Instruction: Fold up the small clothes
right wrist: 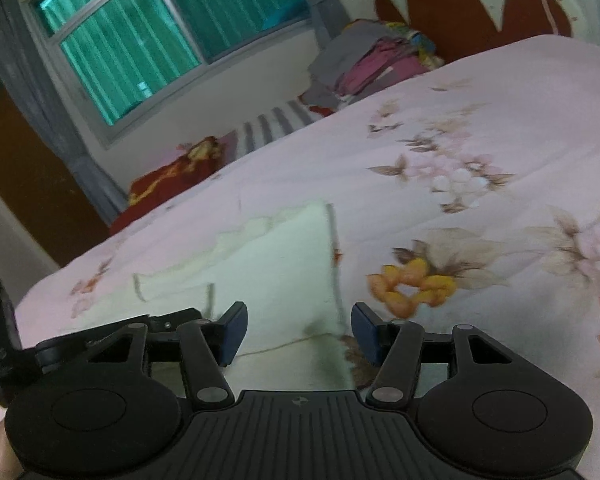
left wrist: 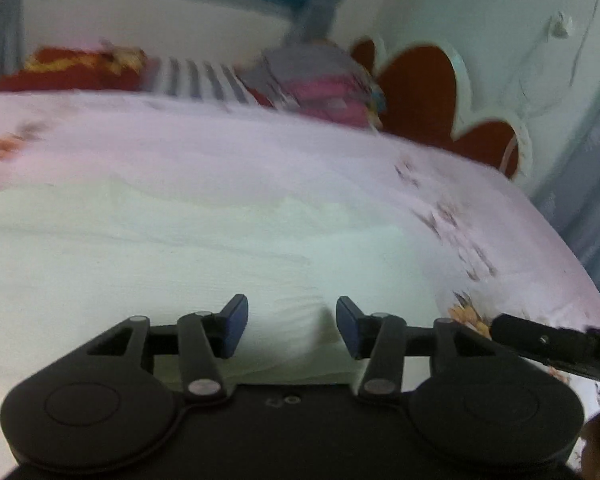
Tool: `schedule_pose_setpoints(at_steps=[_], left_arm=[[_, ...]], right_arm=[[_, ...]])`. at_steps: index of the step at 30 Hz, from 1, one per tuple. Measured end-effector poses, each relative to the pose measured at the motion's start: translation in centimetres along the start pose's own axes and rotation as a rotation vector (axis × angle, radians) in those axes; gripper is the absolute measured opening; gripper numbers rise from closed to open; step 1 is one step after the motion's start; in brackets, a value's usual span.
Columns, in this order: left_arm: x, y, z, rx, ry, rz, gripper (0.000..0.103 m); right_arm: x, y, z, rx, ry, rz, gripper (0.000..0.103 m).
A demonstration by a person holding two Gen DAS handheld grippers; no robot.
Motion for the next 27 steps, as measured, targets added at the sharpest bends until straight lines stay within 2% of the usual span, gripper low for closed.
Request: schedule_pose_setpoints(at_steps=[2, 5, 9, 12, 13, 14, 15, 17, 19, 23, 25, 27], left_arm=[[0.0, 3.1, 2.4, -0.062, 0.049, -0.045, 0.047], [1.8, 8.0, 8.3, -0.195, 0.129, -0.085, 0.047], [4.5, 11.3, 15.0, -0.33, 0.196, -0.034, 0.046], [5.0, 10.8, 17.0, -0.322, 0.224, 0.001, 0.045], [4.9, 10.4, 17.3, -0.326, 0.22, 0.001, 0.045], [4.5, 10.2, 17.3, -0.321, 0.222, -0.004, 0.045], [4.1, 9.9, 17.4, -0.308, 0.228, -0.007, 0.045], [3.8, 8.9, 17.6, -0.299, 0.231, 0.006, 0.044], [3.5, 8.5, 17.4, -0.314, 0.196, 0.009, 0.044], [4.0, 8.1, 16.8, -0.335, 0.112, 0.015, 0.044], [4.1, 8.3, 16.9, -0.329, 0.104, 0.014, 0.044], [4.1, 8.3, 16.9, -0.325, 0.101, 0.012, 0.044]], right_arm=[[0.0, -0.7, 1.0, -0.045, -0.003, 0.015, 0.057], [0.1, -2.6, 3.0, -0.109, -0.012, 0.049, 0.057], [0.6, -6.0, 5.3, -0.147, -0.011, 0.108, 0.057], [1.3, -8.8, 6.4, -0.154, -0.035, 0.162, 0.057], [1.4, -9.5, 6.7, -0.161, -0.036, 0.169, 0.052], [1.5, -10.1, 7.3, -0.167, -0.021, 0.178, 0.029], [1.6, -10.7, 7.7, -0.163, -0.008, 0.196, 0.018], [1.7, -11.6, 8.6, -0.132, 0.035, 0.206, 0.018], [1.6, -11.7, 9.4, -0.115, 0.088, 0.196, 0.003], [0.6, -9.4, 9.3, -0.102, 0.129, 0.109, 0.003], [-0.7, -7.1, 7.8, -0.045, 0.125, 0.019, 0.003], [-1.3, -5.8, 5.1, 0.02, 0.08, -0.021, 0.003]])
Point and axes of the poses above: each gripper's, at about its wrist camera, not at the fingertips, and y roughly against the way its jaws point, z to its left, x to its underside, the point moved 7 cm from there along -y, roughly the way its jaws point, and after that the axes turned 5 degrees about z, right-handed, at the moved point
